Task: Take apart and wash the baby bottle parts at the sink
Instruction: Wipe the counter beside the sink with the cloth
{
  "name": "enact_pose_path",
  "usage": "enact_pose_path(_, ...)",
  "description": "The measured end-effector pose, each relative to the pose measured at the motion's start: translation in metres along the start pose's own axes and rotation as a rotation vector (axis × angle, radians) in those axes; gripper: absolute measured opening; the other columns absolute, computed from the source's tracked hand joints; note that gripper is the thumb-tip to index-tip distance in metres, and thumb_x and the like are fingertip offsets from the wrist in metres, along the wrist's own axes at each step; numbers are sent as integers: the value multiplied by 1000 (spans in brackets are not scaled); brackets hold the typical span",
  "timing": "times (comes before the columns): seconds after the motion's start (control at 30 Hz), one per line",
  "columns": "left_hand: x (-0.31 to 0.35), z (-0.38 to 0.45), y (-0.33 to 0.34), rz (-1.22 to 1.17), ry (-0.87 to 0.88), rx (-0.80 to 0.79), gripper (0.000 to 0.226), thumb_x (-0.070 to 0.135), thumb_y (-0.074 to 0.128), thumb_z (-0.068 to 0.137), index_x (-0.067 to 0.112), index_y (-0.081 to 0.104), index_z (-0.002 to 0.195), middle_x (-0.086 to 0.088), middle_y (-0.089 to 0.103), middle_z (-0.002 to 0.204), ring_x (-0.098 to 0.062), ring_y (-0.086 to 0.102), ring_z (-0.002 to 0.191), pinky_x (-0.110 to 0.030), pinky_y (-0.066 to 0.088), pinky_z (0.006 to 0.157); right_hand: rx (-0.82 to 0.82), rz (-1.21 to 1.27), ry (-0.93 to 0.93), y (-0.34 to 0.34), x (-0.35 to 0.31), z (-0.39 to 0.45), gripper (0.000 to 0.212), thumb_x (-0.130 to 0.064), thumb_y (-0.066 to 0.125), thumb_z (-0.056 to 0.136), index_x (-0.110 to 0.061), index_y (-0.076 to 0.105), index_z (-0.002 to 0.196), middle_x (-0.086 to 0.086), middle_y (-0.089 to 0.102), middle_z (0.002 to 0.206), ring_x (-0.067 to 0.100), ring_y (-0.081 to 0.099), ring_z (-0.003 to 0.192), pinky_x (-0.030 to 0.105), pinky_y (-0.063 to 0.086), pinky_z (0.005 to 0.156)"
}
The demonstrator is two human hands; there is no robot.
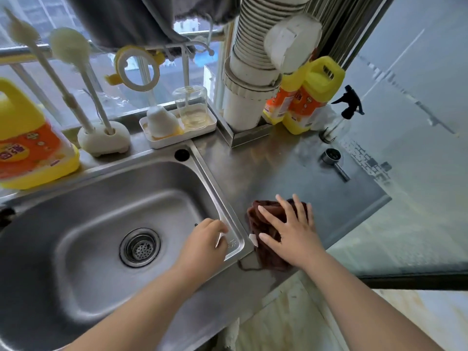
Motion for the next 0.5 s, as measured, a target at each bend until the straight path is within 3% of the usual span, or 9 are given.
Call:
enact_pose_path(0.07,-4,-6,-1,-6,-28,10,18,7,52,87,13,64,100,1,59,102,-17,55,98,-17,32,76,-74,25,-51,6,2,4,66,-72,16,81,-55,4,144,-2,2,158,28,0,144,42,-6,116)
enact_pose_path(0.13,-7,-14,-4,-13,-65,48,16,7,53,86,12,64,97,-1,60,100,-19,55,97,-21,36,77,-39,65,22,14,-3,0,58,-58,34,91,-48,16,146,3,23,150,31,25,132,44,16,114)
enact_pose_path(0.2,-11,-23,-8,-15,-110,114,15,8,54,87,13,64,96,0,61,101,-17,55,97,-22,35,76,124,75,126,19,-17,-14,56,-47,53,87,-34,43,140,10,51,121,33,48,102,47,42,92)
enact_pose_path(0.23,-12,-29,-9,-18,-134,143,15,8,54,87,13,64,97,2,61,101,-15,55,97,-22,34,75,171,90,171,26,-27,-23,57,-45,61,81,-26,53,135,11,56,107,32,52,89,45,48,78)
enact_pose_path(0.3,-16,-42,-13,-30,-191,194,17,9,53,89,14,64,101,3,59,102,-12,53,96,-22,32,75,174,140,223,32,-48,-45,63,-41,73,73,-12,60,127,14,57,95,33,55,78,41,52,66)
enact_pose_path(0.37,-22,-58,-19,-49,-264,254,18,9,53,88,14,63,103,4,57,103,-13,53,96,-24,33,76,105,220,209,36,-73,-66,73,-44,73,75,-3,53,132,17,56,105,33,58,83,38,54,67)
enact_pose_path(0.43,-30,-77,-26,-55,-336,311,18,9,53,88,15,62,103,4,56,104,-15,53,92,-25,34,75,38,234,134,39,-99,-81,85,-48,75,70,3,49,133,17,55,106,31,59,78,35,55,64)
enact_pose_path(0.5,-41,-102,-35,-49,-412,356,18,10,52,88,15,61,103,3,56,104,-15,53,90,-26,35,75,33,226,18,42,-128,-92,93,-49,84,52,9,58,121,18,58,93,29,58,61,33,54,54)
Point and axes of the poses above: each hand's wrist, its own z-axis towards the middle knuckle, its own y-axis out of the palm, x = y × z, the point moved 5 cm from there along z, towards the middle knuckle
